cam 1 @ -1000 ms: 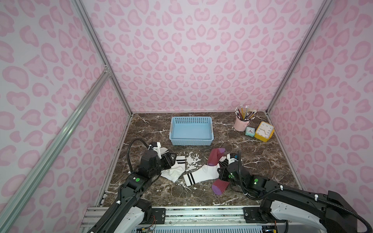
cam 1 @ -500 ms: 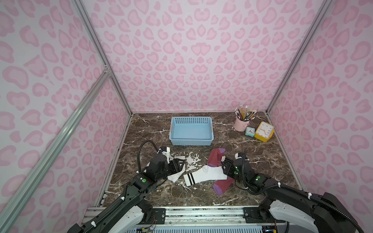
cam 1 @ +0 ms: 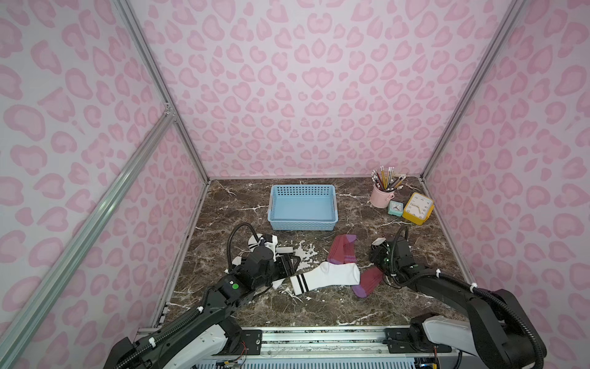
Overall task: Place the socks together as a pair
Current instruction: Move the sock to the center of the board.
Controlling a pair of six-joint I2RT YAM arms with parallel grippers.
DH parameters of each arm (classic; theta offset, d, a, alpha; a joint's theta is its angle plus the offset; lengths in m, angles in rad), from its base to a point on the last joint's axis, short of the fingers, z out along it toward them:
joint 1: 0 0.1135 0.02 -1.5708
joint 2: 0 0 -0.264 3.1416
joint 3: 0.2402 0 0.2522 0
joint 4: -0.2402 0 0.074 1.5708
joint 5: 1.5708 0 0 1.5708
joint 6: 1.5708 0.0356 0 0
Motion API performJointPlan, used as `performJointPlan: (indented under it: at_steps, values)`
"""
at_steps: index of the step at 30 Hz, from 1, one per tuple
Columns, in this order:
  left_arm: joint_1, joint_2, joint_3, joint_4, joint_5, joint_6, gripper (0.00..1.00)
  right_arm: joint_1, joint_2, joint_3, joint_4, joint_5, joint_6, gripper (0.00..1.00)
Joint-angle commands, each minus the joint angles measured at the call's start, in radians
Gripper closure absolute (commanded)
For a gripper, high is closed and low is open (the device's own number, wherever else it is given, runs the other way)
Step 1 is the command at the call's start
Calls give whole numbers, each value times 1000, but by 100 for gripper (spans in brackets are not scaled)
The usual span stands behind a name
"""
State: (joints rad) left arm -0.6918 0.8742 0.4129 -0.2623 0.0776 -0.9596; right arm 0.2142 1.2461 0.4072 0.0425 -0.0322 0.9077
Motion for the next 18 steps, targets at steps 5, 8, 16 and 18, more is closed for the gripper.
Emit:
performJointPlan:
  at_steps: [5, 8, 16, 18]
  values:
    - [-23, -10, -2, 43, -21, -19, 35, 20, -31, 158, -129, -16, -150, 53]
    - [-34, -19, 1, 34, -31, -25, 35, 184, -73, 220, -137, 60, -163, 53]
    - [-39, -52, -8, 29, -62, -42, 39, 469, 131, 333, -20, 42, -66, 65]
    - [-40, -46, -2, 21, -59, -38, 38, 489, 212, 360, 8, 32, -56, 68]
